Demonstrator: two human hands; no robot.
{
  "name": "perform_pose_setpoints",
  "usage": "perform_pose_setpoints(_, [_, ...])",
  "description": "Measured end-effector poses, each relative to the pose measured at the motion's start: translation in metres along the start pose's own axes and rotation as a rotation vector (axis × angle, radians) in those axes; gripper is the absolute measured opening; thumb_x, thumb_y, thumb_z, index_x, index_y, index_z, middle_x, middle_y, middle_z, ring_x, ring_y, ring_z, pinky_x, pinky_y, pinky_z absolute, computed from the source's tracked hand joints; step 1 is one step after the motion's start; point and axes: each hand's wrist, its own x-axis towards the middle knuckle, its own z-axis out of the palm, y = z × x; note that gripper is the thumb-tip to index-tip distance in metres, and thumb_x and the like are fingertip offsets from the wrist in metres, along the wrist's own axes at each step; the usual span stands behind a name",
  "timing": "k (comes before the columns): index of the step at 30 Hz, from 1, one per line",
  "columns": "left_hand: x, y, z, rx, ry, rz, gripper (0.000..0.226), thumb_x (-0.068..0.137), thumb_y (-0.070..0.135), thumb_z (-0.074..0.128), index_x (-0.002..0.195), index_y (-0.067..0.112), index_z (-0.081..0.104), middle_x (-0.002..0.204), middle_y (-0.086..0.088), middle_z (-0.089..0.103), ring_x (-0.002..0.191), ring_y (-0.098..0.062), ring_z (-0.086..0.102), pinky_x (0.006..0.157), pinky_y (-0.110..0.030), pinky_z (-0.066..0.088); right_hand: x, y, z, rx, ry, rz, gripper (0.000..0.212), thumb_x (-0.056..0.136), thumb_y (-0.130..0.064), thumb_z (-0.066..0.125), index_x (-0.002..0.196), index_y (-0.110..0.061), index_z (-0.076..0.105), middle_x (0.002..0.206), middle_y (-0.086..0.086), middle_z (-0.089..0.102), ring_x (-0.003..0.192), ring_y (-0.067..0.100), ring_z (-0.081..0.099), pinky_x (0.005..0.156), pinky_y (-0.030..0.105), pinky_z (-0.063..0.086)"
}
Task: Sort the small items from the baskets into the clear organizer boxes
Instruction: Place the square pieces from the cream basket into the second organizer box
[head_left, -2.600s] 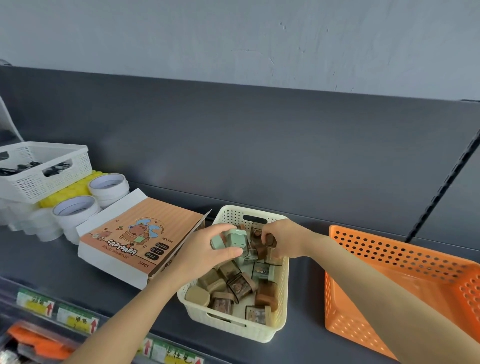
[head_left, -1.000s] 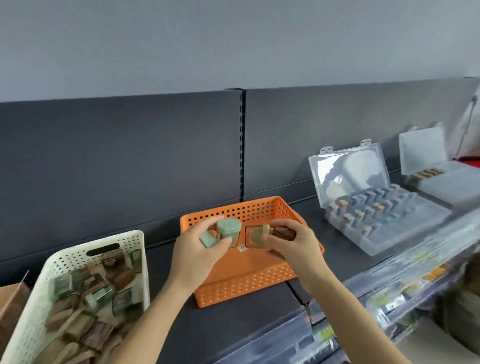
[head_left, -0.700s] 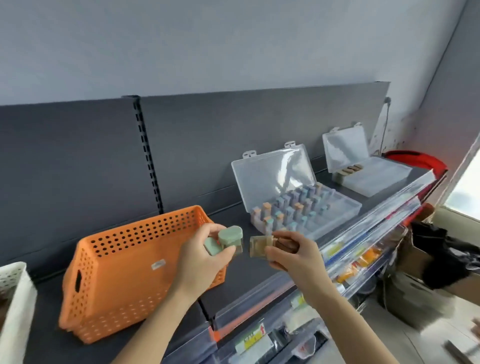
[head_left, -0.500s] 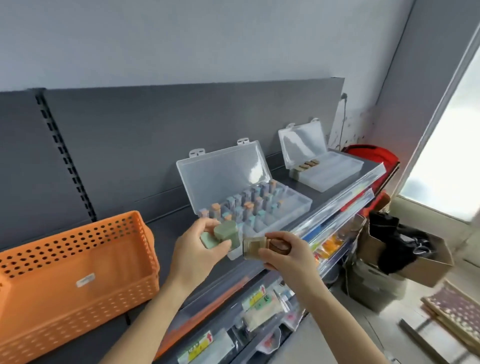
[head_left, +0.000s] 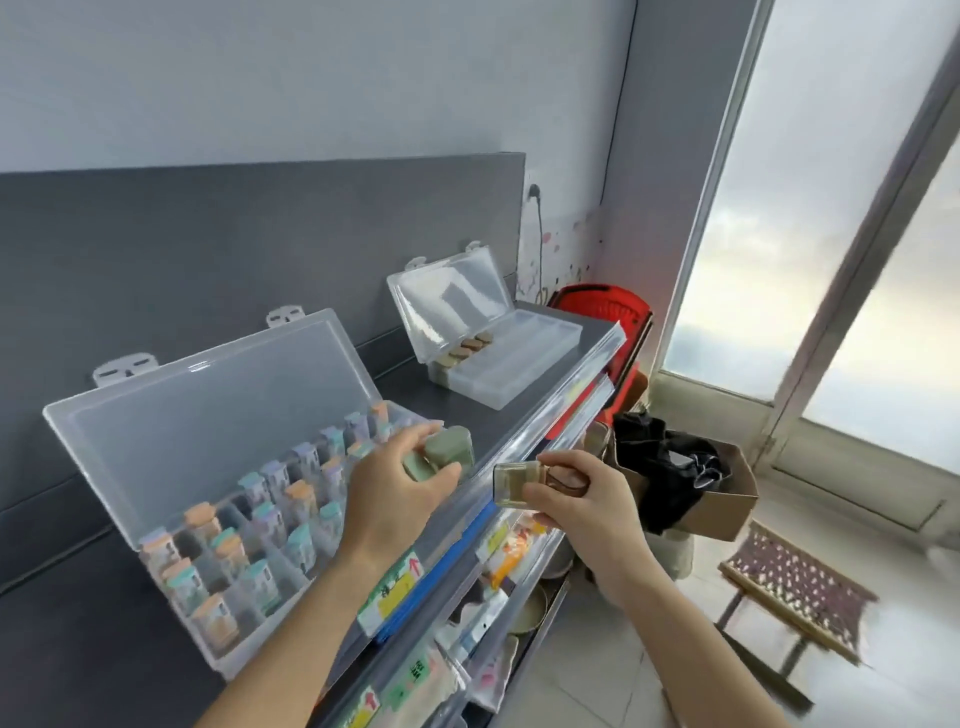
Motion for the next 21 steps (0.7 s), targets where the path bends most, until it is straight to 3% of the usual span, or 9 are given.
perform_pose_setpoints(3, [0.041,-0.001,0.030,-0.035,-0.027,0.007,0.030,0.078,0.024,0.074,0.107,0.029,0.067,0.090,0.018,0.067,0.082,0.011,0.059,0.068,-0.005,0.047,0.042,0.002,-0.015,-0.010,0.043,-0.007,0.024,0.075,-0.003,0.075,0.092,-0.019,0.068,0.089,0.004,0.068,0.083,0.025,0.068,0.066,0.033,0.060])
perform_pose_setpoints(9, [0.120,-0.004,0.076,-0.035,-0.009,-0.003,0.027,0.077,0.019,0.075,0.104,0.022,0.069,0.086,0.025,0.064,0.080,0.010,0.059,0.064,0.000,0.043,0.124,0.000,-0.037,-0.021,0.071,-0.013,0.024,0.074,-0.003,0.075,0.091,-0.019,0.068,0.088,0.006,0.069,0.083,0.028,0.068,0.072,0.044,0.060])
perform_pose_setpoints(16, [0.183,-0.012,0.120,0.009,-0.020,-0.041,0.023,0.077,0.029,0.077,0.095,0.030,0.062,0.083,0.025,0.061,0.078,0.003,0.060,0.060,-0.003,0.044,0.209,0.017,-0.051,0.005,0.015,0.010,0.026,0.076,-0.003,0.074,0.095,-0.018,0.067,0.092,0.006,0.067,0.075,0.022,0.065,0.058,0.027,0.055])
perform_pose_setpoints(21, [0.229,-0.023,0.155,0.077,0.046,-0.137,0.028,0.075,0.024,0.075,0.102,0.024,0.069,0.089,0.021,0.068,0.082,0.005,0.061,0.063,-0.001,0.043,0.288,0.033,-0.066,-0.033,-0.067,0.009,0.027,0.077,-0.005,0.073,0.099,-0.018,0.067,0.093,0.000,0.068,0.082,0.018,0.068,0.073,0.037,0.060])
